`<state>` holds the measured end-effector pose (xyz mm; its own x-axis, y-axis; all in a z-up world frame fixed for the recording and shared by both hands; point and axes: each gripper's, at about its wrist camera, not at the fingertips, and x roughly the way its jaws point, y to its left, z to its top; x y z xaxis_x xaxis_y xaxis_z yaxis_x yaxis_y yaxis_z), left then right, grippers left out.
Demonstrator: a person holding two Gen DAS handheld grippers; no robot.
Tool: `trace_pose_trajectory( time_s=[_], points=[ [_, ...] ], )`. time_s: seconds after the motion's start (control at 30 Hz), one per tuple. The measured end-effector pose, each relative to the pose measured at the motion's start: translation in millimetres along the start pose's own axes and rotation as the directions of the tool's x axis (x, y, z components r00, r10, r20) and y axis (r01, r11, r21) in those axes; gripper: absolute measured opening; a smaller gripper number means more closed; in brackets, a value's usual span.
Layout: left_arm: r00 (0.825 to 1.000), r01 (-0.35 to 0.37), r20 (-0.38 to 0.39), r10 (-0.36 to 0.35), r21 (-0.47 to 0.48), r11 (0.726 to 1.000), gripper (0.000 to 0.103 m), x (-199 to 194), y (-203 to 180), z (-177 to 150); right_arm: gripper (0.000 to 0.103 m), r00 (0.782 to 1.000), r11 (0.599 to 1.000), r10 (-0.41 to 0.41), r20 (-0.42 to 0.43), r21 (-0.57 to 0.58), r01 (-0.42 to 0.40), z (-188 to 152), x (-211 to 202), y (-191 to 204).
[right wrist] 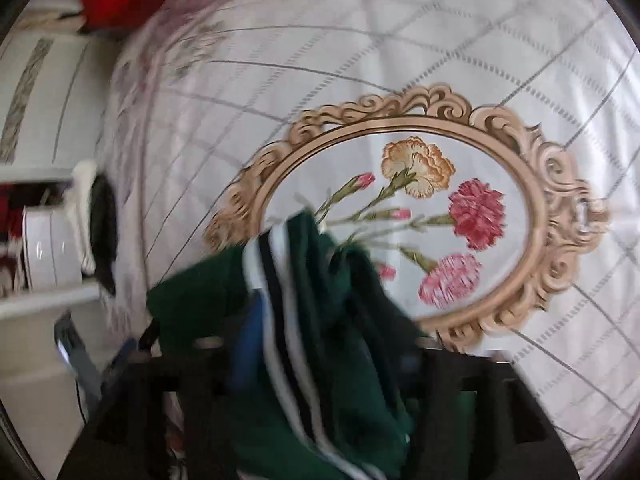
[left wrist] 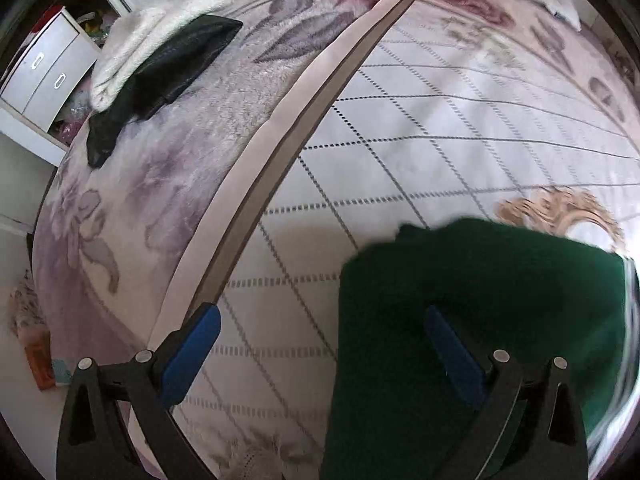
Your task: Fold large clothes
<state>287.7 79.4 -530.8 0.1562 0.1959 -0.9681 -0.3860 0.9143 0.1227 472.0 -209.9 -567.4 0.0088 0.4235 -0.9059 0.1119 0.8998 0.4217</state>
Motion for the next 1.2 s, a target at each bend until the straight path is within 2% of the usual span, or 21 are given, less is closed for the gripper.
trace_pose_trajectory(
  time_s=[0.07, 0.2, 0.23, 0.27, 0.3, 0.4, 0.47, 0.5, 0.6, 0.63, 0.7, 0.77, 0.8, 0.93, 1.0, 1.03, 1.07, 1.13, 1.2],
  points=[
    [1.000, 0.009, -0.011, -0.009, 0.005, 1.000, 0.103, -12, -1, -21, 0.072, 1.000, 0.999, -0.005, -0.016, -0.042, 0.005, -22, -14, 1],
    [0.999, -0.015, -0.041, 0.018, 0.057, 0.998, 0.103, -5, -10, -49, 0.071, 0.987, 0.994, 0.007, -0.160, -0.103, -0.024, -69, 3, -13],
    [0.999, -0.018, -0.047, 0.021, 0.069, 0.997, 0.103, -1, -12, -54, 0.045, 0.986, 0.992, -0.014, -0.168, -0.124, -0.007, -75, 11, -13],
    [0.999, -0.016, -0.050, 0.019, 0.074, 0.997, 0.103, 2, -13, -57, 0.003, 0.986, 0.990, -0.033, -0.163, -0.140, 0.010, -78, 18, -13],
    [0.999, -0.013, -0.045, 0.016, 0.074, 0.997, 0.103, 3, -13, -58, 0.003, 0.987, 0.993, 0.007, -0.161, -0.113, -0.025, -78, 19, -14],
    [0.999, 0.004, -0.038, -0.001, 0.079, 0.997, 0.103, 3, -13, -59, 0.003, 0.997, 0.998, 0.063, -0.034, -0.006, -0.063, -67, 2, -26],
    [0.999, -0.012, -0.033, 0.015, 0.088, 0.996, 0.103, 2, -15, -62, 0.003, 0.994, 0.991, 0.091, -0.067, 0.100, -0.084, -62, 16, -42],
    [0.999, -0.020, -0.029, 0.023, 0.094, 0.995, 0.103, 1, -16, -63, 0.003, 0.994, 0.993, 0.078, -0.074, 0.092, -0.072, -63, 17, -41],
    [0.999, -0.018, -0.033, 0.021, 0.085, 0.996, 0.103, 0, -14, -64, 0.004, 0.998, 1.000, -0.001, -0.063, -0.023, -0.001, -68, 6, -21],
    [0.999, -0.016, -0.035, 0.018, 0.079, 0.997, 0.103, 0, -14, -64, 0.008, 0.998, 0.999, -0.007, -0.068, -0.037, 0.004, -69, 0, -17],
    [0.999, -0.009, -0.036, 0.012, 0.064, 0.998, 0.103, 0, -13, -64, 0.022, 0.996, 0.999, -0.020, -0.092, -0.035, 0.017, -75, -10, -17],
    [0.999, -0.008, -0.034, 0.010, 0.056, 0.998, 0.103, 0, -13, -64, 0.067, 0.995, 0.999, -0.016, -0.094, -0.034, 0.013, -81, -17, -24],
    [0.999, -0.009, -0.032, 0.011, 0.055, 0.998, 0.103, 0, -13, -65, 0.072, 0.996, 0.999, -0.020, -0.090, -0.037, 0.017, -85, -18, -26],
    [1.000, -0.012, -0.023, 0.013, 0.058, 0.998, 0.103, 0, -14, -67, 0.072, 0.986, 0.998, -0.038, -0.163, -0.052, 0.029, -104, -1, -37],
    [1.000, -0.012, -0.023, 0.013, 0.058, 0.998, 0.103, 0, -14, -67, 0.072, 0.986, 0.997, -0.035, -0.162, -0.073, 0.023, -110, 4, -39],
    [1.000, -0.014, -0.022, 0.015, 0.060, 0.998, 0.103, -1, -14, -68, 0.065, 0.988, 0.995, -0.033, -0.151, -0.096, 0.018, -113, 7, -38],
    [1.000, -0.016, -0.022, 0.017, 0.063, 0.998, 0.103, -1, -14, -68, 0.035, 0.990, 0.993, -0.041, -0.131, -0.113, 0.026, -115, 8, -36],
    [0.999, -0.017, -0.026, 0.018, 0.063, 0.998, 0.103, -3, -13, -69, 0.003, 0.992, 0.993, -0.034, -0.120, -0.118, 0.020, -118, 11, -33],
    [1.000, -0.011, -0.015, 0.011, 0.041, 0.999, 0.103, -17, -3, -73, 0.003, 0.996, 0.992, -0.064, -0.057, -0.109, 0.057, -122, 1, -29]
  ],
)
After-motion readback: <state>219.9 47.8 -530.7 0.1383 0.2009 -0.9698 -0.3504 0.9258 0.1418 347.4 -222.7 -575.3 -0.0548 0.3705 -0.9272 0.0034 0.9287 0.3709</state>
